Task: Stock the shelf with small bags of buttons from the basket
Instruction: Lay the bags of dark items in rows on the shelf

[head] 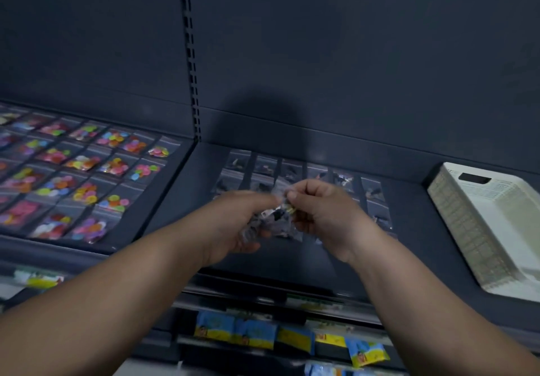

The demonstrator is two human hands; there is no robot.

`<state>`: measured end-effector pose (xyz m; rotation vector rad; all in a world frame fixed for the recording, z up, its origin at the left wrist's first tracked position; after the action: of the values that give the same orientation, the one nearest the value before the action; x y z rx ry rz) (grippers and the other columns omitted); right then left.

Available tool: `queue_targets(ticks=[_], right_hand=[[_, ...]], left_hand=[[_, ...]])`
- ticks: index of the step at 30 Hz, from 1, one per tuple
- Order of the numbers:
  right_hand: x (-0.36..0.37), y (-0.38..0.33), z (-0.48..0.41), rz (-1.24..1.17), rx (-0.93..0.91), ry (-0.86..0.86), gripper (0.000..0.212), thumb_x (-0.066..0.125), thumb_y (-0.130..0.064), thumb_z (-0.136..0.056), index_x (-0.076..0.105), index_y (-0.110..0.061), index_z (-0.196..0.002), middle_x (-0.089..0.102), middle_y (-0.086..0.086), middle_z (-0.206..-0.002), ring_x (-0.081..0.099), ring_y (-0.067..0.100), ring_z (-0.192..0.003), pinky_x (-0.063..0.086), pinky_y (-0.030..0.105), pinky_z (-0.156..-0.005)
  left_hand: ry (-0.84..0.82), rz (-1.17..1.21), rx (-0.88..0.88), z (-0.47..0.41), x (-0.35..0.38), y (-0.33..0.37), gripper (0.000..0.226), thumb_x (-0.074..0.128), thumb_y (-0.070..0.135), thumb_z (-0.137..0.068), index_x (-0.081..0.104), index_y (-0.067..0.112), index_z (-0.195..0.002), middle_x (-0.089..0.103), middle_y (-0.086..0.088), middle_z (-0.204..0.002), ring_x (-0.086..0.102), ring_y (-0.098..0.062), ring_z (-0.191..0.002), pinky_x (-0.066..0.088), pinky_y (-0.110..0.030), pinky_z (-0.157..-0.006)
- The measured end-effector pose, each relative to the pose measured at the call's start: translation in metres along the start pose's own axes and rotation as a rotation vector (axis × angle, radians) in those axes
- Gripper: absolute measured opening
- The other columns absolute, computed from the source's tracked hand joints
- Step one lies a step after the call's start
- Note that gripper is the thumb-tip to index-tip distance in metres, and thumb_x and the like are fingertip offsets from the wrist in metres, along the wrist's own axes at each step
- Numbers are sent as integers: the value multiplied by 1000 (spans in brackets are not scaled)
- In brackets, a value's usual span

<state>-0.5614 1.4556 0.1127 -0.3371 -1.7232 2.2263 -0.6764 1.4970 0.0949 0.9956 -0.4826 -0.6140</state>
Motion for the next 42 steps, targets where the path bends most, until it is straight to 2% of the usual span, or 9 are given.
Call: queue_targets(ticks=[4, 7, 10, 15, 18, 26, 30, 35, 42], right_hand=[[18, 8, 0, -101, 59, -64, 11, 61, -5, -87, 61, -14, -91, 63, 1, -71, 57, 9, -54, 47, 21, -55], [28, 18, 0, -141, 94, -87, 29, 59, 10, -82, 57, -8, -105, 62, 14, -88, 63, 23, -72, 54, 28, -65], [31, 19, 0, -158, 91, -65, 28, 56, 15, -82, 57, -8, -96, 59, 11, -77, 62, 14, -59, 53, 22, -56], [35, 20, -2, -94, 103, -24, 16, 57, -5, -89, 59, -16, -78, 58, 2, -66, 55, 12, -55, 47, 21, -54], [29, 22, -4, -95, 110, 57, 20, 57, -5, -90, 58, -16, -74, 58, 0, -62, 54, 9, -50, 45, 21, -50], [30, 64, 6, 279, 286, 15, 16, 59, -10, -89, 57, -19, -76, 61, -2, -64, 55, 6, -51, 39, 18, -49], [35, 70, 2, 466, 275, 39, 16, 60, -10, -88, 53, -16, -75, 60, 2, -67, 53, 10, -53, 40, 19, -48], [33, 70, -1, 545, 211, 80, 22, 64, -4, -85, 49, -12, -70, 56, 14, -69, 49, 15, -46, 38, 24, -45], [30, 76, 0, 532, 217, 60, 20, 64, -3, -84, 51, -11, -71, 57, 12, -70, 52, 12, -48, 43, 21, -45]], left_hand=[[34, -15, 48, -1, -12, -3, 18, 64, 22, -87, 58, 22, -70, 63, 2, -69, 58, -12, -62, 40, -22, -52], [84, 45, 52, -2, -22, -4, 20, 64, 20, -87, 59, 22, -68, 63, 2, -65, 57, -11, -60, 40, -22, -52], [89, 71, 39, 0, -30, -8, 19, 63, 18, -88, 58, 20, -70, 62, 0, -66, 55, -13, -60, 39, -21, -50], [64, 120, -23, 2, -41, -13, 6, 63, 21, -88, 63, 15, -86, 64, -6, -80, 57, -16, -65, 40, -19, -45], [74, 190, -65, 4, -50, -16, 15, 61, 26, -89, 63, 12, -96, 64, -7, -77, 56, -16, -62, 41, -20, -46], [116, 429, -91, 11, -84, -15, 10, 49, 18, -93, 54, 11, -86, 56, -14, -88, 52, -16, -59, 45, -20, -41], [120, 434, -74, 13, -87, -11, 10, 48, 16, -93, 54, 12, -86, 57, -11, -81, 52, -15, -61, 45, -18, -43], [94, 401, -67, 12, -84, -14, 12, 49, 16, -92, 56, 11, -84, 59, -15, -89, 54, -15, -60, 47, -20, -44], [10, 371, -45, 12, -69, -12, 13, 57, 16, -89, 58, 8, -79, 65, -9, -73, 55, -14, -65, 50, -19, -52]])
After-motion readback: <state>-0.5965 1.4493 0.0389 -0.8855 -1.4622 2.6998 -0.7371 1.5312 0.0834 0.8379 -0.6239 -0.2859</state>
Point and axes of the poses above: each hand's wrist, its own z-axis away from the middle knuckle, its own x-axis out of the palm, y = z × x, the point moved 9 cm from there along -z, towards the middle knuckle
